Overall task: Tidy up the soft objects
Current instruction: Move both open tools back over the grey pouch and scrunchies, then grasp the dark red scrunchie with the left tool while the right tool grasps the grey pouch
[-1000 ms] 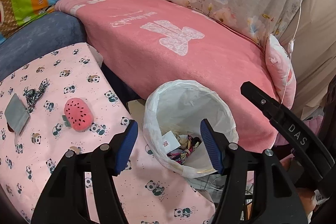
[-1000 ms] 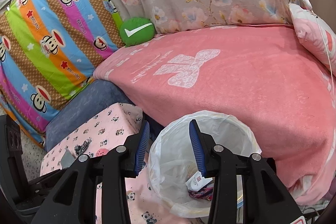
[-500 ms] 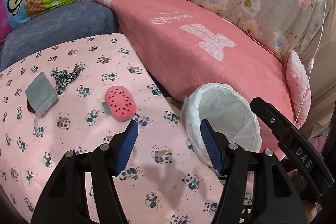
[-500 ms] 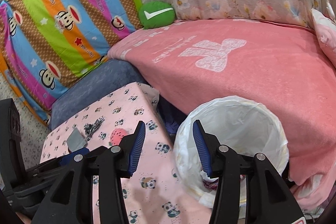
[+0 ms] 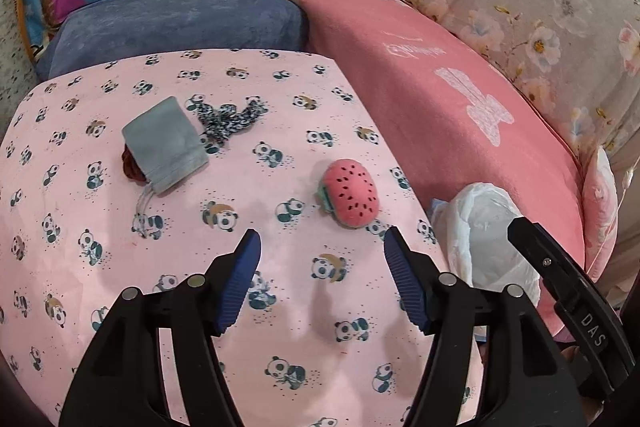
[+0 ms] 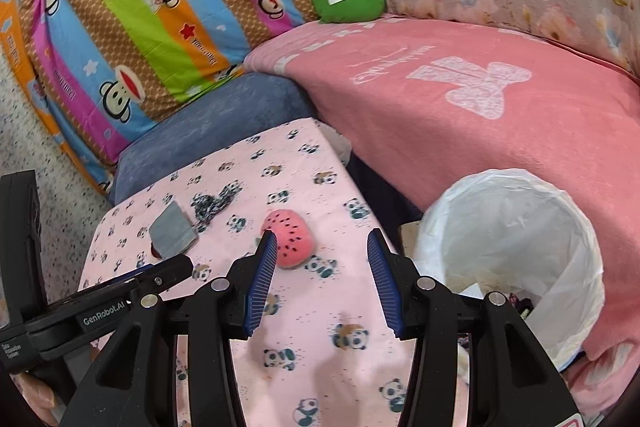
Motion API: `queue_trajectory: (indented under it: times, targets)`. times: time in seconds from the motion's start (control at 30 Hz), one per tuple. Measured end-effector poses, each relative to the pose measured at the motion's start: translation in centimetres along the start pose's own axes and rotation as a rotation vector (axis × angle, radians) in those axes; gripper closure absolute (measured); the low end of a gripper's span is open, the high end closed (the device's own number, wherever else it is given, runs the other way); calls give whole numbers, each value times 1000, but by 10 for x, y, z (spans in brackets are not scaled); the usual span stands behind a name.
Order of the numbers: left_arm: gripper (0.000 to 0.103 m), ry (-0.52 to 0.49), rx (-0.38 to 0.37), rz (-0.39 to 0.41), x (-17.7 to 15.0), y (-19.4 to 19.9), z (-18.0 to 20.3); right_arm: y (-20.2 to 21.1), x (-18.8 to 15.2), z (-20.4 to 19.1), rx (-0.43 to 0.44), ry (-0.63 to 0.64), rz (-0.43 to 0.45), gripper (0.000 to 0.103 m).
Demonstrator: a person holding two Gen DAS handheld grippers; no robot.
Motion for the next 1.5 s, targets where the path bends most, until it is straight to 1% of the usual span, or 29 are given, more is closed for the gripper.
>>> queue_trajectory:
  times: [0.2,0.37,0.43,0.47,0.53,0.63,0.7,0.77,0.9,0.97,1.0,1.03,1.13,1.17,1.2,1.27,1.3,1.33,1.37,1.43,1.5]
  targets:
    - [41,66,63,5,3,-3,-54,-26,-11,-37,49,44,-50,56]
    - [41,133,110,-2,7,-9,-105,-55,-21,-78,107,87,-96,56]
    - [38,155,130,-4,9,-11,-126,-69,-26,-96,132,106,-116,56]
    - [36,162,144,-5,10,-12,-136,-78,-30,-108,149,115,-128,56]
    - [36,162,172,-2,14,-15,-154,-93,-35,-124,178,123,-149,56]
    - [36,153,195,-8,20,-22,-176,-118,-44,-150,233,127,-185,56]
    - [35,148,204,-9,24,-27,-188,-135,-49,-166,273,127,-208,56]
    - [31,149,209,-8,28,-32,-200,-153,-55,-179,305,131,-234,56]
    - [29,171,218,-9,33,-39,-220,-185,-68,-194,341,121,-298,56]
    - [28,197,214,-3,34,-43,-229,-195,-72,-200,351,126,-310,56]
    - [28,206,208,-4,35,-45,-231,-200,-73,-202,350,131,-310,54]
    - [28,210,201,-9,35,-48,-232,-204,-74,-204,349,132,-310,49]
    - [29,201,179,-21,36,-59,-231,-214,-75,-205,360,124,-311,48]
    - [29,194,173,-24,36,-62,-229,-216,-76,-206,365,129,-315,49]
    - [29,187,167,-27,36,-65,-226,-217,-76,-206,370,136,-315,55]
    - [29,174,151,-30,35,-70,-221,-217,-79,-208,392,148,-319,76]
    - [29,168,145,-31,34,-73,-218,-216,-80,-208,403,150,-324,79]
    - [29,164,137,-34,33,-75,-215,-213,-80,-207,408,151,-321,87]
    - [29,166,129,-37,32,-77,-212,-211,-80,-206,408,156,-317,91]
    - [29,172,112,-37,30,-79,-207,-205,-78,-203,405,158,-312,91]
    - [29,164,101,-38,29,-80,-201,-198,-76,-194,408,133,-311,91]
Point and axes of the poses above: each gripper's, at about its wrist camera, not at the fingertips, and y roughly against the way its jaws point, z to its right, x to its top, the point moved 5 cm from there along -y, roughly the way its jaws point, and after that the axes turned 10 degrees about z, right-handed, at the moved point
